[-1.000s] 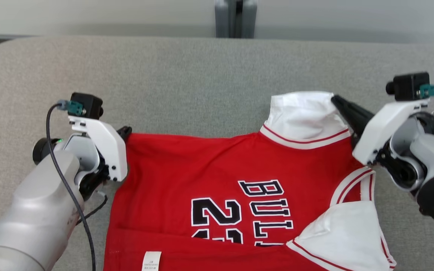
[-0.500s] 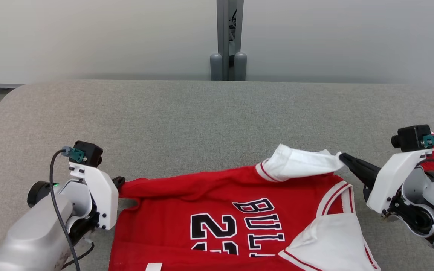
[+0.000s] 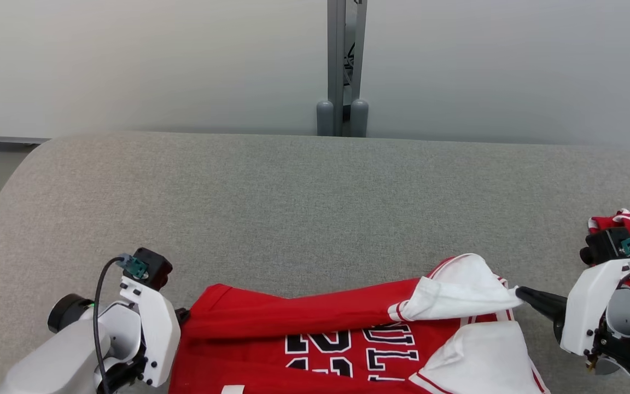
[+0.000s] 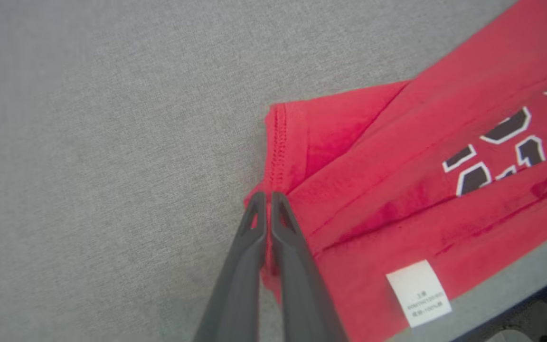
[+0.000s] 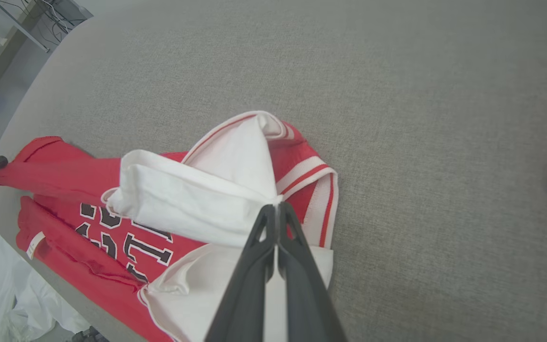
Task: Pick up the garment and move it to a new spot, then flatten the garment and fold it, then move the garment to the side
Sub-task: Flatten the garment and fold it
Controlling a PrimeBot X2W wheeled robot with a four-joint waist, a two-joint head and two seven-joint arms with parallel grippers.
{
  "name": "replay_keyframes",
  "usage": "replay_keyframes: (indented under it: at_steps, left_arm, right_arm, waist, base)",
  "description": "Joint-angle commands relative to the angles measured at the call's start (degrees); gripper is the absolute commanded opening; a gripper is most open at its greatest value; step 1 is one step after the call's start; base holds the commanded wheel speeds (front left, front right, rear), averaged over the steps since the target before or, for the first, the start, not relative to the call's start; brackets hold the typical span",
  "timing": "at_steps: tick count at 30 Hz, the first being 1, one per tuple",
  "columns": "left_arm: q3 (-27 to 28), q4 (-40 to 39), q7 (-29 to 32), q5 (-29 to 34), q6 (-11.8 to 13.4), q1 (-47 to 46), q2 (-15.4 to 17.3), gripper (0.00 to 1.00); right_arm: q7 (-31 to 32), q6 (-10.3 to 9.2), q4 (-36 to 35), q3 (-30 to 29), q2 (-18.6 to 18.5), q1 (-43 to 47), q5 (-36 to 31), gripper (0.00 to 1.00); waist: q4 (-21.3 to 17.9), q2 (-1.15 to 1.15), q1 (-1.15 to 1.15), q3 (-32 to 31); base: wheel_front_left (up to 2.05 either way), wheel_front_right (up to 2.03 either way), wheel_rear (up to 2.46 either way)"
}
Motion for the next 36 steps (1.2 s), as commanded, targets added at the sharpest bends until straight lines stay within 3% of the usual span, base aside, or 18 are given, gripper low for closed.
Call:
replay_keyframes:
  at_steps: [1, 15, 25, 26, 27, 28, 29, 30, 36]
  left_arm:
    - [-0.22, -2.14, 0.63, -0.28, 0.92, 1.06, 1.15, 0.0]
    - [-1.86, -17.87, 6.24, -1.0, 6.31, 6.06, 7.38, 0.0]
    - [-2.56, -21.09, 6.65, -0.55, 8.14, 7.67, 7.97, 0.0]
    - [-2.69, -21.22, 6.68, -0.53, 8.12, 7.68, 7.91, 0.0]
    - [-2.79, -21.3, 6.8, -0.56, 8.13, 7.75, 7.86, 0.0]
    - [-2.95, -21.34, 6.96, -0.59, 8.18, 7.96, 7.82, 0.0]
    - [-3.07, -21.3, 6.77, -0.32, 8.67, 8.3, 7.87, 0.78]
    - [-2.87, -21.14, 6.58, -0.32, 9.26, 8.52, 7.84, 1.0]
    - [-1.46, -21.14, 5.01, -0.91, 11.35, 8.46, 8.39, 1.0]
  right_arm:
    - [1.25, 0.04, 0.03, 0.13, -0.98, 0.69, 0.4, 0.0]
    - [13.05, 0.04, -2.35, 1.08, -4.73, 1.4, 2.17, 0.0]
    - [17.12, 0.04, -2.86, 1.15, -4.85, 2.81, 3.22, 0.0]
    - [17.31, 0.04, -2.84, 0.9, -4.74, 3.07, 3.6, 0.2]
    - [17.36, 0.04, -2.82, 0.73, -4.63, 3.38, 3.89, 0.76]
    - [17.86, 0.04, -2.48, 0.74, -4.58, 3.76, 4.46, 1.0]
    - [18.76, 0.04, -2.23, 0.87, -4.5, 3.84, 4.72, 1.0]
    - [18.71, 0.04, -2.09, 0.68, -4.5, 3.68, 4.87, 1.0]
    - [17.5, 0.04, -1.63, -0.68, -5.46, 3.77, 5.4, 1.0]
  waist:
    - [0.18, 0.0, 0.0, -0.25]
    - [0.94, 0.0, 0.0, -1.48]
    - [1.09, 0.0, 0.0, -1.41]
    - [1.06, 0.0, 0.0, -1.39]
    - [1.05, 0.0, 0.0, -1.39]
    - [1.04, 0.0, 0.0, -1.41]
    - [1.01, 0.0, 0.0, -1.47]
    - [0.98, 0.0, 0.0, -1.51]
    - [0.79, 0.0, 0.0, -2.1]
  base:
    - [0.0, 0.0, 0.0]
    - [0.0, 0.0, 0.0]
    - [0.0, 0.0, 0.0]
    - [0.0, 0.0, 0.0]
    - [0.0, 0.0, 0.0]
    - [0.0, 0.0, 0.0]
    - [0.0, 0.0, 0.0]
    - [0.0, 0.0, 0.0]
    - [0.0, 0.0, 0.0]
